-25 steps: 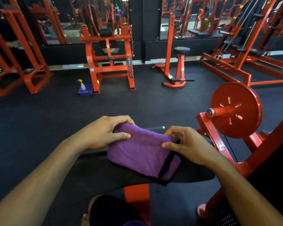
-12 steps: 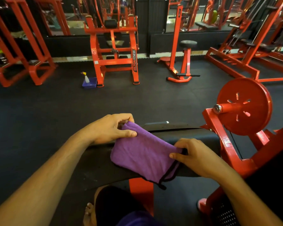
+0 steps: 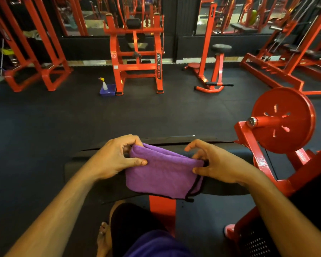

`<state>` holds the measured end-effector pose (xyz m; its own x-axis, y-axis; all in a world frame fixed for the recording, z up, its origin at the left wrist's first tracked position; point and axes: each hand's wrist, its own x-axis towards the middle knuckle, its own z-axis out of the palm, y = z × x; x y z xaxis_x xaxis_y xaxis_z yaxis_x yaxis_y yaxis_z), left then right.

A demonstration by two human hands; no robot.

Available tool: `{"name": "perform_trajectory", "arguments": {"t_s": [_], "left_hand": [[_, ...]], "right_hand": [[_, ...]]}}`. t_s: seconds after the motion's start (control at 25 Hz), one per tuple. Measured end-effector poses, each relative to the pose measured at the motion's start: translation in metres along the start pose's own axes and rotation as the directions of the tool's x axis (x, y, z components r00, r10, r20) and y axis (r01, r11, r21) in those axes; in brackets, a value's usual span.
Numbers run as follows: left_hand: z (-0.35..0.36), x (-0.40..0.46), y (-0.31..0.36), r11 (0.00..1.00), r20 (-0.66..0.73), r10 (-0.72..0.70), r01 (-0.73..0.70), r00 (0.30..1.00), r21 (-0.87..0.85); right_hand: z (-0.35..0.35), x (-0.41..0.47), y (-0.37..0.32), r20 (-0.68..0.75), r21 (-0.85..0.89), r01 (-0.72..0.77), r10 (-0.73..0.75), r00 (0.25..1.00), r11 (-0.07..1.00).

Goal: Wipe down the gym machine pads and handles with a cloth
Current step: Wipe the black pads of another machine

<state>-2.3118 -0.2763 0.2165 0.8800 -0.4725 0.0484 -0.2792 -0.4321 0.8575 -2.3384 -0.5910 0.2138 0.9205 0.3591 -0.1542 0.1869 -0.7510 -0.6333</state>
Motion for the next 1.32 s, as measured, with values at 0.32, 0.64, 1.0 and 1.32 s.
{"name": "perform_trajectory", "arguments": {"t_s": [0.32,0.64,1.0,1.32], "left_hand": [[0.037,0.01,-0.013,0.995,-0.108,0.046,-0.055,0.993,-0.088],[0.079,-0.015,-0.074,0.625,-0.327,0.486,-0.06,0.811,0.778],[0.06,-0.03,-0.106,0.418,-0.353,0.35,0.193,0.868,0.888],[0.062,-0.028,-0.116,0.422,-0.368,0.385,0.193,0.847,0.886]], "right_hand": [[-0.012,-0.022,-0.016,-0.203,0.518,0.008,0.113,0.973,0.855],[0.008,-0.077,0.02,-0.424,0.905,0.294,0.671,0.608,0.306],[0.116,-0.01,0.062,-0.688,-0.428,-0.132,-0.228,0.689,0.894],[0.136,0.054,-0.007,-0.649,-0.499,-0.027,-0.353,0.675,0.866]]}}
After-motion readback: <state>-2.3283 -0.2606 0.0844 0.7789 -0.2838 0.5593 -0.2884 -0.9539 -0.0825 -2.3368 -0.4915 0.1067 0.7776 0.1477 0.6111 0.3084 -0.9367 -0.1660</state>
